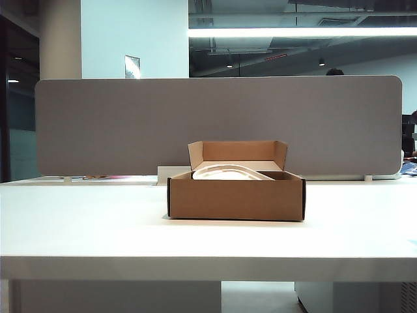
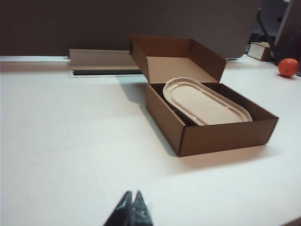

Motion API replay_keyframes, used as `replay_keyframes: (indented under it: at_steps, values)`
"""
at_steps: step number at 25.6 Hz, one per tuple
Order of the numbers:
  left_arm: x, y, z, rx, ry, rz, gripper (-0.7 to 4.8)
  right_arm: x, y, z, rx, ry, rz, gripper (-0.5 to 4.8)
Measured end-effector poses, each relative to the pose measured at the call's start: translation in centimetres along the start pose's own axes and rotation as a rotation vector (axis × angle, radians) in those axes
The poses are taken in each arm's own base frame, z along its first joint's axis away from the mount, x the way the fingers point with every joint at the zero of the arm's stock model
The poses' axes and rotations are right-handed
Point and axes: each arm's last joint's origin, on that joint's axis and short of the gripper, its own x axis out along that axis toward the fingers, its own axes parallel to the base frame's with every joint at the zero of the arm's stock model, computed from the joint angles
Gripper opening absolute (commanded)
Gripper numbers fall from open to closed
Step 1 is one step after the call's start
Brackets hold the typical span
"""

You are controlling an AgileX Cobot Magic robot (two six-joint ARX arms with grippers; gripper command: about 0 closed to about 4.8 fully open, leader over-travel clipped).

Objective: Pick up the lid and place it into the paper box.

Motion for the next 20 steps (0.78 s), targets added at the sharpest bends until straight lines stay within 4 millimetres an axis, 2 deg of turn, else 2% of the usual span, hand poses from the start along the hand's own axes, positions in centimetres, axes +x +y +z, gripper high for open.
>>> replay_keyframes:
  at_steps: [10,20]
  values:
    - [0.0,0.0,0.0,0.0,-0.001,0.01,-0.04,-2.1,-1.1,-5.3,0.054,-0.097,-0.087,-0.04]
    - [0.0,0.2,0.0,0.0,-0.005,0.059,-0.04,-2.2,-1.9,-9.5,0.061,-0.152,-0.127,-0.04]
